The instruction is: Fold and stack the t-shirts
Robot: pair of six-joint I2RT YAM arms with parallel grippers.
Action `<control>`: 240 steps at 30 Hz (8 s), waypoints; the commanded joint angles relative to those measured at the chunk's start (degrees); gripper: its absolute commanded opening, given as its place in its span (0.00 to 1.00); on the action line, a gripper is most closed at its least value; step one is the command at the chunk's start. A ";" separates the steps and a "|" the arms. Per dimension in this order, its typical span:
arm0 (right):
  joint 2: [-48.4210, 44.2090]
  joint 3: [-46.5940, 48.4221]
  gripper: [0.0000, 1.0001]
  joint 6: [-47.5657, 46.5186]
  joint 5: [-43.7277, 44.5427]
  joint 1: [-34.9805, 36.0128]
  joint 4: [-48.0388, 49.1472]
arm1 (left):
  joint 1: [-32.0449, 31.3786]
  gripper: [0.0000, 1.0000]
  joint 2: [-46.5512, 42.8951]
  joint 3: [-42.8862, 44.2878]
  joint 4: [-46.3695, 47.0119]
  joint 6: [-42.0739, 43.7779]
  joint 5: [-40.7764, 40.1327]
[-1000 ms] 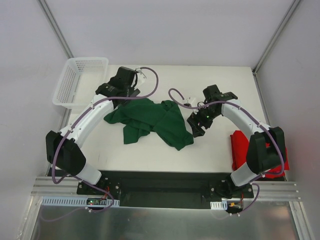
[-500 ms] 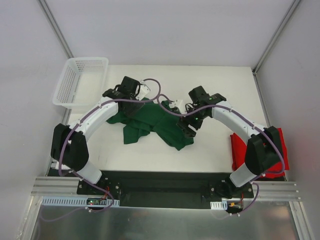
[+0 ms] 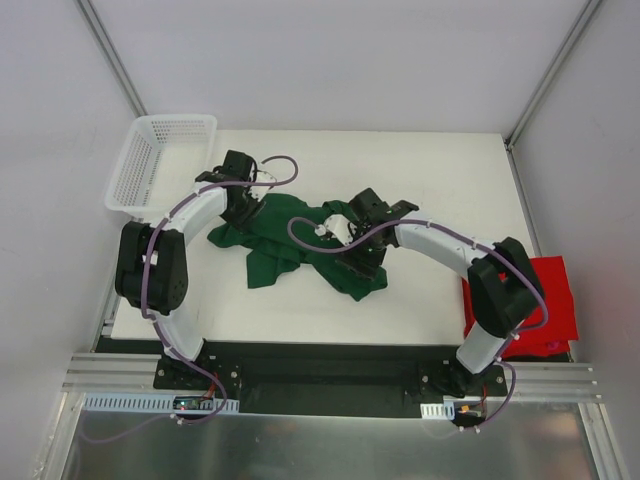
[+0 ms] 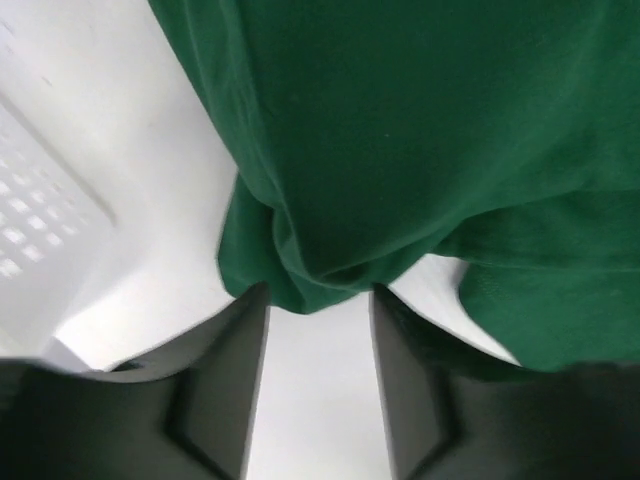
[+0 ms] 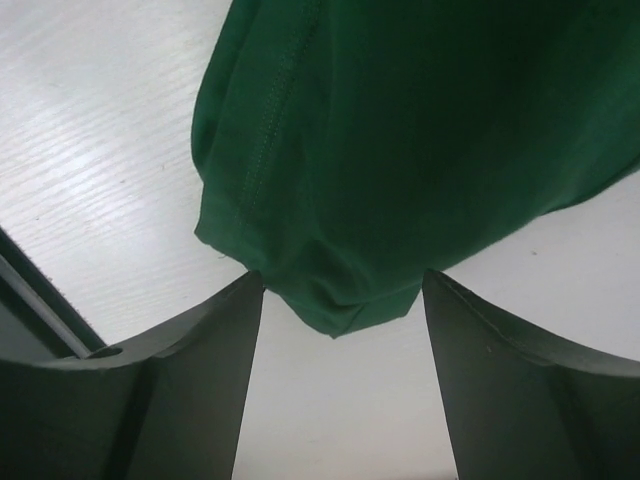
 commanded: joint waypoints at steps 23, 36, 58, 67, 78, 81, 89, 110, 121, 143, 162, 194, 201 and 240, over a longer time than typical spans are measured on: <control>3.30 -0.52 0.02 -2.09 10.01 5.16 4.95 | 0.57 0.00 0.63 1.98 0.39 0.17 4.16; -1.73 1.06 0.41 -0.15 13.88 4.46 5.57 | 0.48 0.00 -11.50 2.69 0.30 2.11 0.56; 6.19 0.01 0.50 0.29 9.40 4.55 5.12 | 1.63 0.41 -4.04 1.19 1.53 2.99 0.55; 6.02 -0.43 0.30 0.11 9.31 4.55 4.51 | 1.63 0.49 0.27 1.11 1.53 1.14 3.81; 7.07 0.80 0.20 0.46 9.13 4.81 4.16 | 1.54 0.36 -2.70 -0.38 1.36 1.23 3.37; 7.42 0.89 0.19 0.37 9.22 4.90 4.07 | 1.19 0.45 -4.55 -1.61 1.09 1.05 3.46; 7.95 0.98 0.19 0.46 9.13 5.16 3.81 | -0.22 0.49 -9.30 -5.04 0.48 0.26 3.02; 7.86 0.71 0.07 0.20 9.40 5.51 3.10 | -0.84 0.09 -0.61 -4.79 1.00 -1.41 7.51; -2.84 5.88 0.01 -1.99 18.25 5.07 0.65 | -1.36 0.00 -13.86 0.66 0.57 3.42 -1.44; -20.17 16.53 0.01 -15.53 47.01 4.46 6.17 | -2.07 0.00 -28.63 8.40 0.65 11.50 -12.27; -32.82 24.70 0.01 -21.34 51.69 -3.35 14.64 | -2.50 0.00 -44.54 19.56 2.94 19.16 -16.75; -22.40 28.55 0.01 -10.88 34.20 -13.98 8.38 | 0.39 0.00 -35.87 12.50 10.92 18.63 -11.23; 2.74 57.32 0.01 -11.13 32.60 -19.01 5.22 | 2.86 0.00 -6.97 42.90 11.46 22.75 -9.46; -11.31 33.68 0.96 3.17 1.05 -20.42 -14.31 | -2.33 0.99 -35.76 16.41 -14.65 10.99 7.07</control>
